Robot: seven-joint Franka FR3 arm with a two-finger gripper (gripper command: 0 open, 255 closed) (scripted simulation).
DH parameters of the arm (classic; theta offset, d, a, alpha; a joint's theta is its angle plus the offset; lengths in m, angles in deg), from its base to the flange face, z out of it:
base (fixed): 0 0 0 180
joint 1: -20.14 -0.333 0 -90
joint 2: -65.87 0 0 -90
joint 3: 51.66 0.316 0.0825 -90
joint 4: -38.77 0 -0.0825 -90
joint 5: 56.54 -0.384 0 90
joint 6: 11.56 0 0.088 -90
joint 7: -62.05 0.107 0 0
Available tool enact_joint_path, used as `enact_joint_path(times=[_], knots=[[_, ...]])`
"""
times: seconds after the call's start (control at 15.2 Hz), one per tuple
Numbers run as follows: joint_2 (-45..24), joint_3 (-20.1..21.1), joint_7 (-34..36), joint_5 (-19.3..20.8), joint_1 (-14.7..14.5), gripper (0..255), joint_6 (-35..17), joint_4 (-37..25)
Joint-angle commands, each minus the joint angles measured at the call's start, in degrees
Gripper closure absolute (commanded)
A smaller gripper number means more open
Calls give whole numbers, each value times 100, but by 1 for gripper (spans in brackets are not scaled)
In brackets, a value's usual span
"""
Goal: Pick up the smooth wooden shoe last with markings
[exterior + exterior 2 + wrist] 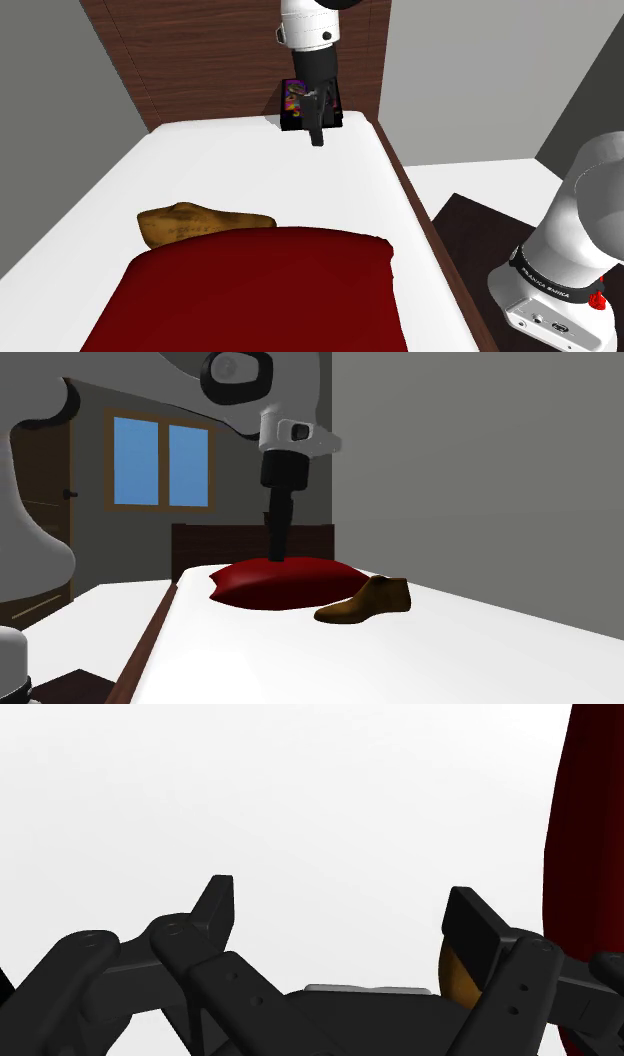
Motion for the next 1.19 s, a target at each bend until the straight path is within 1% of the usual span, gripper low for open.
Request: enact_joint_path(times=[0.0,0.33,0.59,0.86,1.12], knots=[[-382,127,64,28,-89,0,-76,-302],[-1354,387,196,193,-319,0,-146,-1176],[-2164,557,302,391,-559,0,-100,-1996],[-3014,682,388,627,-869,0,51,-2956],[-3935,757,430,882,-1266,0,335,-4124]])
